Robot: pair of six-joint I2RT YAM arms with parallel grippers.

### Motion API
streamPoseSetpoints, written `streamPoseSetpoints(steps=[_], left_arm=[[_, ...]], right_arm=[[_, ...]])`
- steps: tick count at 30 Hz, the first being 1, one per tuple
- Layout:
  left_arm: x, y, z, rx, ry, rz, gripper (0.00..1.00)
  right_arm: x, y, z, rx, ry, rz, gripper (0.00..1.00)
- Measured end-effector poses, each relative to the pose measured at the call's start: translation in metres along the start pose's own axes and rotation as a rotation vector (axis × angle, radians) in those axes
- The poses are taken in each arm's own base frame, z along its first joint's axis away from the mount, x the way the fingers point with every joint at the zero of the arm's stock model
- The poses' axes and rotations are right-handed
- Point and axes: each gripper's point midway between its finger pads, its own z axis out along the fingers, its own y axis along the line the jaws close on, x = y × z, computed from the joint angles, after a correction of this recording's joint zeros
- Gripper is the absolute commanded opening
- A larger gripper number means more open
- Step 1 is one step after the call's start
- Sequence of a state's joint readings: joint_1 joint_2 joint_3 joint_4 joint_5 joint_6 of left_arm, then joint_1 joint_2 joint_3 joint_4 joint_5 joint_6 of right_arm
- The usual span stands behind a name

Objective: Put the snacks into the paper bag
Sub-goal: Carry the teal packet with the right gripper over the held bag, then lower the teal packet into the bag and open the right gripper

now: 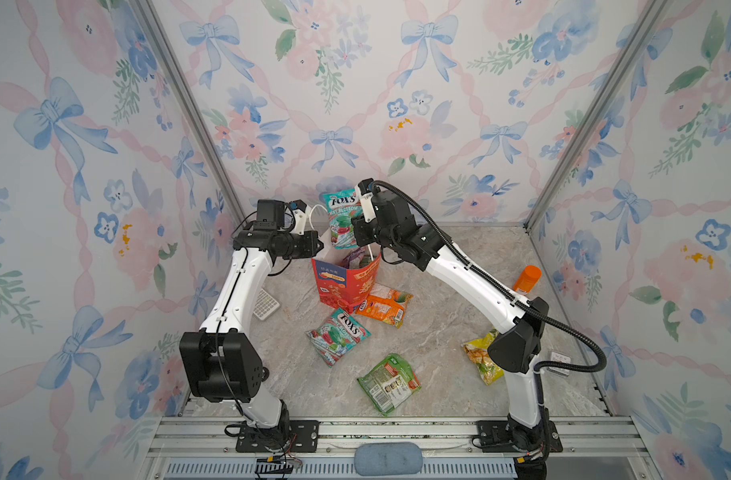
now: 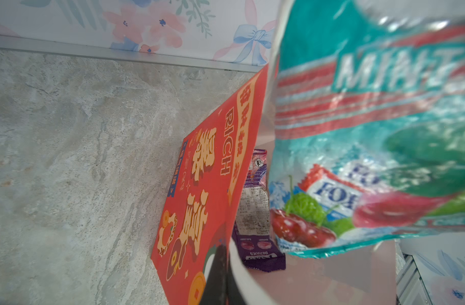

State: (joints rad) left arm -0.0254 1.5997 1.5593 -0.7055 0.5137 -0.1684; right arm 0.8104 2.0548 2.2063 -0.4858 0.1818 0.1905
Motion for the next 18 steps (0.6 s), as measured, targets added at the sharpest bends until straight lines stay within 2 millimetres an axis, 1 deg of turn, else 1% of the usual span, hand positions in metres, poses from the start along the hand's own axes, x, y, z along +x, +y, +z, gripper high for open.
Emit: streamPoseSetpoints(steps=[4,7,14,18], left_arm=[[0.0,0.0,0.0,0.0,-0.001,0.0,0.0],[0.0,0.0,0.0,0.0,0.0,0.0,0.0],[0.0,0.0,0.0,0.0,0.0,0.0,0.0],[0.0,0.0,0.0,0.0,0.0,0.0,0.0]], right_arm=[[0.022,-0.006,0.005,0.022,0.043,-0.01,0.0],[0.032,-0.008,0.002,0.026,0.06,-0.008,0.0],[0.031,-0.009,-0.017,0.005,0.038,0.053,0.0],[0.035,-0.008,-0.021,-0.009,0.029,0.096,0.0]])
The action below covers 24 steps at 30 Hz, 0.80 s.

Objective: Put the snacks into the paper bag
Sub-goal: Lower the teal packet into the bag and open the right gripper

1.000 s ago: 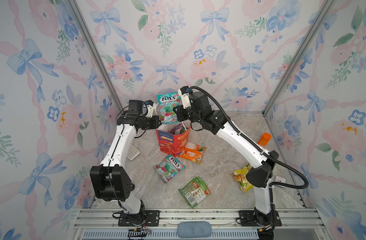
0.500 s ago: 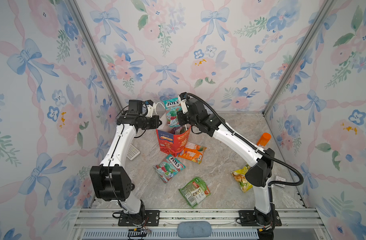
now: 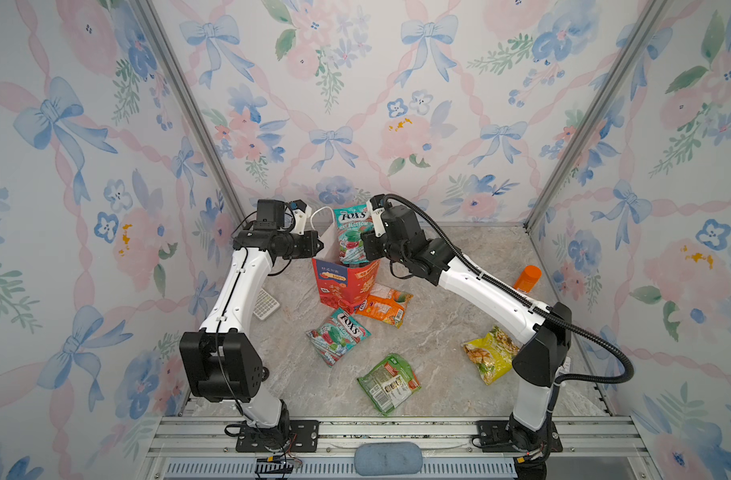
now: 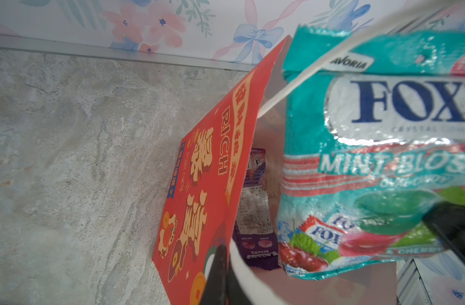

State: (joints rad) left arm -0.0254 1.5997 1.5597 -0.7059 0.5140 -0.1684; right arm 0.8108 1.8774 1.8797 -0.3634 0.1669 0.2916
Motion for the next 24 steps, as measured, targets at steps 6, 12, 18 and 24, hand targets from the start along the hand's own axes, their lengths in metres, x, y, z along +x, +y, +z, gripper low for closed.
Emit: streamPoseSetpoints(steps=[6,12,18,24], left_arm=[[0.0001,0.0,0.0001,0.0,0.0,0.0,0.0],[0.0001,-0.0001,0.0,0.0,0.0,0.0,0.0],[0.0001,-0.0001,0.0,0.0,0.0,0.0,0.0],[0.0,0.0,0.0,0.0,0.0,0.0,0.0]], right_arm=[[0.0101,-0.0025,0.0005,-0.002,0.001,0.055,0.0],[0.0107,-0.003,-0.0017,-0.008,-0.017,0.099,0.0],[0.0096,0.0004,-0.0019,-0.027,-0.019,0.136,0.0],[0.0106,0.0053,-0.0018,-0.056,-0.01,0.166,0.07]])
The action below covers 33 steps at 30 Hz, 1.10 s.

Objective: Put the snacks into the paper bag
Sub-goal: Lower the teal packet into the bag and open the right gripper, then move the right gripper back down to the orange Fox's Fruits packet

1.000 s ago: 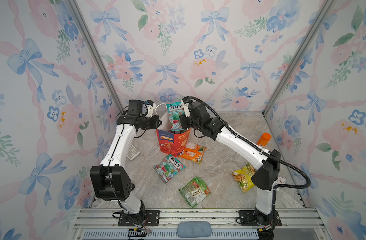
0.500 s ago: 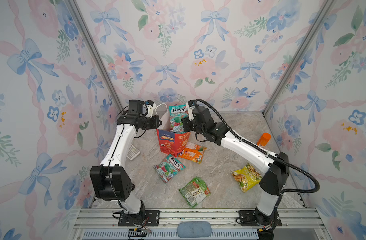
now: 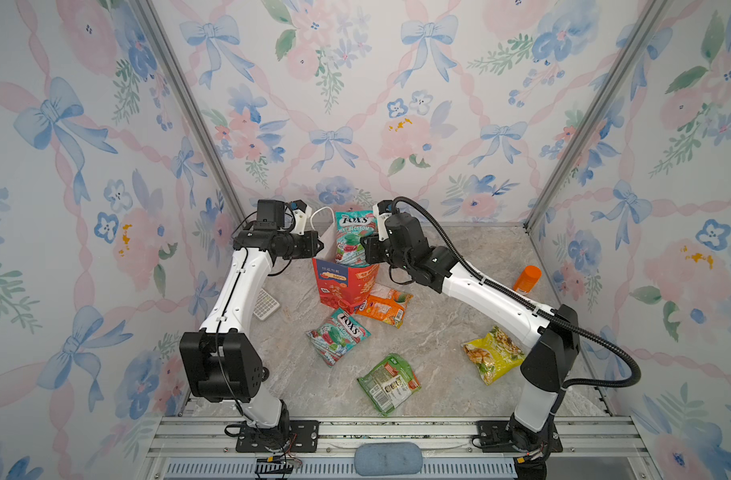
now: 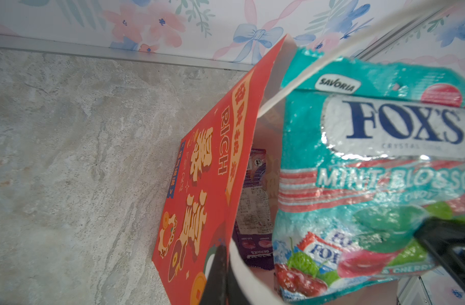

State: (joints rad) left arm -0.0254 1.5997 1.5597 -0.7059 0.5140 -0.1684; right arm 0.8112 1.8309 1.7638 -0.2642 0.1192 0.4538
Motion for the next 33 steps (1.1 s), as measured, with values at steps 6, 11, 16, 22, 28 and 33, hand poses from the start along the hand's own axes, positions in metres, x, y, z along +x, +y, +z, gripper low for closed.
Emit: streamPoseSetpoints(steps=[6,11,16,22,28,33], left_arm=[[0.0,0.0,0.0,0.0,0.0,0.0,0.0],[0.0,0.0,0.0,0.001,0.0,0.0,0.0],[0.0,0.0,0.0,0.0,0.0,0.0,0.0],[0.0,0.0,0.0,0.0,0.0,0.0,0.0],[0.0,0.0,0.0,0.0,0.0,0.0,0.0],[0.0,0.0,0.0,0.0,0.0,0.0,0.0]], right_arm=[[-0.002,0.005,0.0,-0.025,-0.006,0.02,0.63],[-0.009,0.004,-0.001,-0.033,-0.024,0.011,0.79],[-0.029,0.0,-0.017,-0.039,-0.066,-0.004,0.9],[-0.075,0.0,-0.074,-0.065,-0.184,-0.018,1.0],[-0.081,-0.022,-0.117,-0.034,-0.228,-0.041,0.97],[-0.035,-0.071,-0.109,0.074,-0.109,-0.039,0.97]])
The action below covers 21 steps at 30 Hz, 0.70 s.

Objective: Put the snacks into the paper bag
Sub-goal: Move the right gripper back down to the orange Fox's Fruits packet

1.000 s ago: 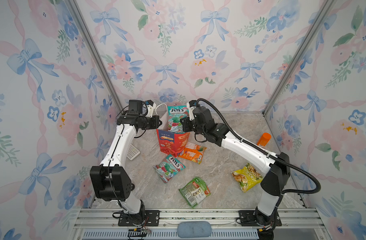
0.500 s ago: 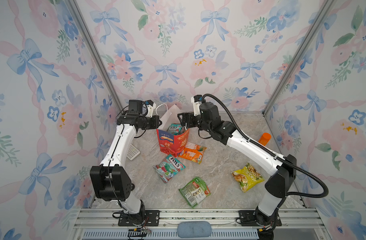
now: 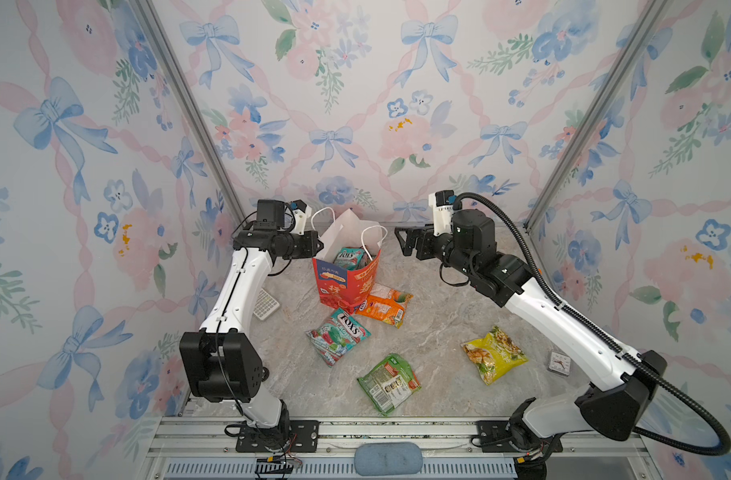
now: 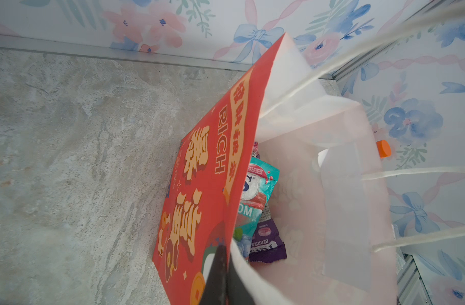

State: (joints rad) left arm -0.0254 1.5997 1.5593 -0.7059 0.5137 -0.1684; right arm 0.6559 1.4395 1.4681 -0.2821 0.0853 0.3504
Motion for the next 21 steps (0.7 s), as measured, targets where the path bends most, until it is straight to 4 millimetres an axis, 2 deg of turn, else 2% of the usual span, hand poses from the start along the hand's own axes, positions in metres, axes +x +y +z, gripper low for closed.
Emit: streamPoseSetpoints(steps=[5,8,13,21], left_arm=[[0.0,0.0,0.0,0.0,0.0,0.0,0.0],[0.0,0.0,0.0,0.0,0.0,0.0,0.0],[0.0,0.0,0.0,0.0,0.0,0.0,0.0],[0.0,0.0,0.0,-0.001,0.0,0.0,0.0]], right_arm=[[0.086,-0.044,0.012,0.107,0.227,-0.005,0.96],[0.124,-0.055,0.012,0.128,0.339,-0.007,0.97],[0.16,-0.066,0.023,0.129,0.449,0.01,0.97],[0.224,-0.091,0.063,0.161,0.64,0.045,0.98]])
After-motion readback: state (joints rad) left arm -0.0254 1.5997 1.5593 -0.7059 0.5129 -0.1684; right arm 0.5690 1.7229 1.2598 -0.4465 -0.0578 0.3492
